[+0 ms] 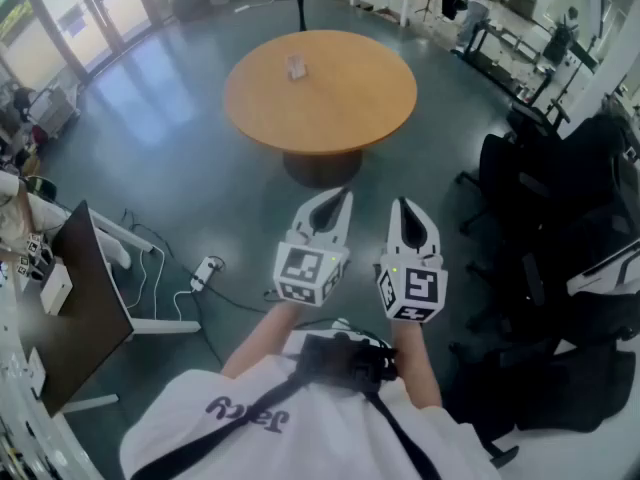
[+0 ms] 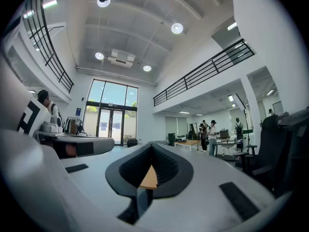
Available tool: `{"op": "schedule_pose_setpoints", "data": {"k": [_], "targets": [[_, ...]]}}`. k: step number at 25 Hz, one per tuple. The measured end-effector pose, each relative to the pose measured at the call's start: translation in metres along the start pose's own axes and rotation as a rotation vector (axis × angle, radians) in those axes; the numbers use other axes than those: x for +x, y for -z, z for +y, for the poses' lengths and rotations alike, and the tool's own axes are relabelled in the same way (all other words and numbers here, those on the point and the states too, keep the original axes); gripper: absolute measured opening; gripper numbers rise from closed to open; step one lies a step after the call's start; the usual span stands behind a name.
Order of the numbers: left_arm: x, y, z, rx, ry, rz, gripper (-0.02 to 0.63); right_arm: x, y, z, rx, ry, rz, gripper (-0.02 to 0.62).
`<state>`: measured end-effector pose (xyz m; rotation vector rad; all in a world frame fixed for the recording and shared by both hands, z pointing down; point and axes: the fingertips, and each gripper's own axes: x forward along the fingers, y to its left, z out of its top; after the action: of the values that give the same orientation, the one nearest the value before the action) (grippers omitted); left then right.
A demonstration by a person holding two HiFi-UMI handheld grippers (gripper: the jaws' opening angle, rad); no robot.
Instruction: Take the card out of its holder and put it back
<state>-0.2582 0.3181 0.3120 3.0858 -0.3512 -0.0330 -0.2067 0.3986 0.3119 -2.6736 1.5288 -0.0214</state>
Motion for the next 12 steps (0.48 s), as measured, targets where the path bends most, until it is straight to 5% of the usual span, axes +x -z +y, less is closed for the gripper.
{"op": "schedule_pose_setpoints", "data": {"k": [12], "targets": [[0.050, 0.031, -0.071, -0.008, 0.161, 0.086, 0.012, -0.022, 0.019, -0.082, 0.116, 0.157, 0.008, 0.009]]}}
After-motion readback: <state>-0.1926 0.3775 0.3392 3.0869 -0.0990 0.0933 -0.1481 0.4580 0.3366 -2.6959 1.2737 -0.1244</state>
